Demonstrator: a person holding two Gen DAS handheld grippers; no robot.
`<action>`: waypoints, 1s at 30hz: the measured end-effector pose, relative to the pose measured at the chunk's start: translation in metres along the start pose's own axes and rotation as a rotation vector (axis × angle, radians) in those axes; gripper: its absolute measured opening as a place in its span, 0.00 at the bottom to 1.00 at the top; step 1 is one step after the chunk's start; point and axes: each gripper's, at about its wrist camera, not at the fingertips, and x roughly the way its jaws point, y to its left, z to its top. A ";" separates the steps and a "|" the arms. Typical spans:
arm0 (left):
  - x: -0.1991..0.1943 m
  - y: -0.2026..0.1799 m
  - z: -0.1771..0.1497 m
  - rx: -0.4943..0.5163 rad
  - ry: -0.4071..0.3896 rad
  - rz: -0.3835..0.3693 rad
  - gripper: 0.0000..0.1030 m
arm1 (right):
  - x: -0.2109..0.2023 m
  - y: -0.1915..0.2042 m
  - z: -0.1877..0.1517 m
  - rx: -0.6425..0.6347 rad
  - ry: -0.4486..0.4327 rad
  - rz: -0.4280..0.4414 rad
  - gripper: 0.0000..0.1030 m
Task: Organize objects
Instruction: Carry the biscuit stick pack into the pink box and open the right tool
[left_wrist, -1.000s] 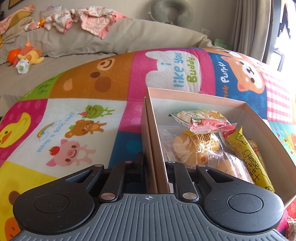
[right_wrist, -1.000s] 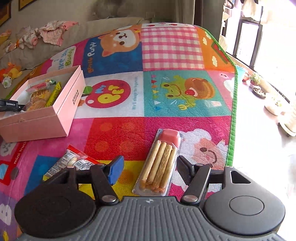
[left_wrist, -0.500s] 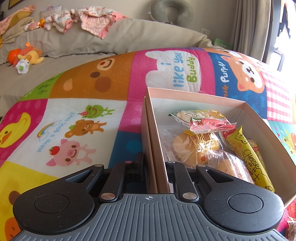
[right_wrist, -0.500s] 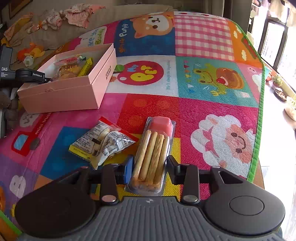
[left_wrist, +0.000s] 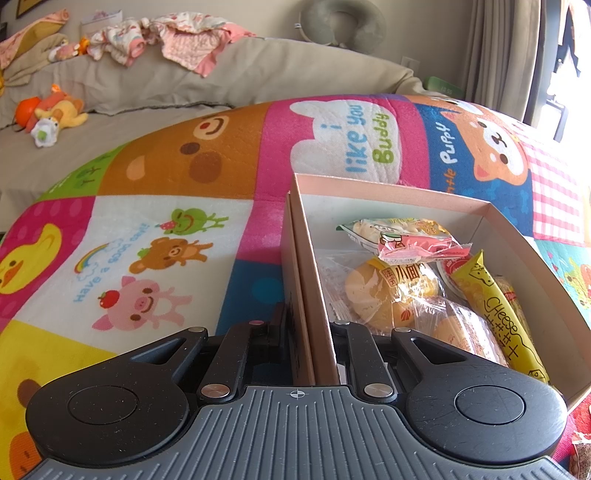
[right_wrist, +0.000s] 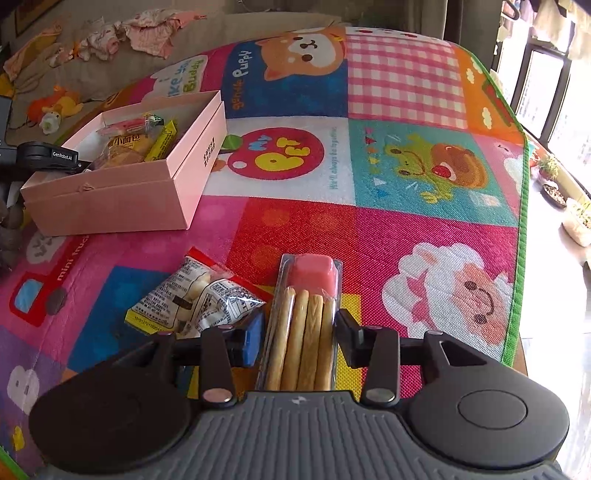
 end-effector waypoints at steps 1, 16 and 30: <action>0.000 0.000 0.000 -0.001 0.000 -0.001 0.15 | 0.001 0.001 0.002 -0.006 0.006 -0.003 0.40; 0.000 0.000 -0.001 -0.003 0.001 -0.003 0.15 | -0.070 0.018 -0.002 -0.011 0.052 0.171 0.32; 0.000 0.000 -0.002 -0.005 0.001 -0.005 0.15 | -0.062 0.080 0.082 -0.056 -0.057 0.342 0.32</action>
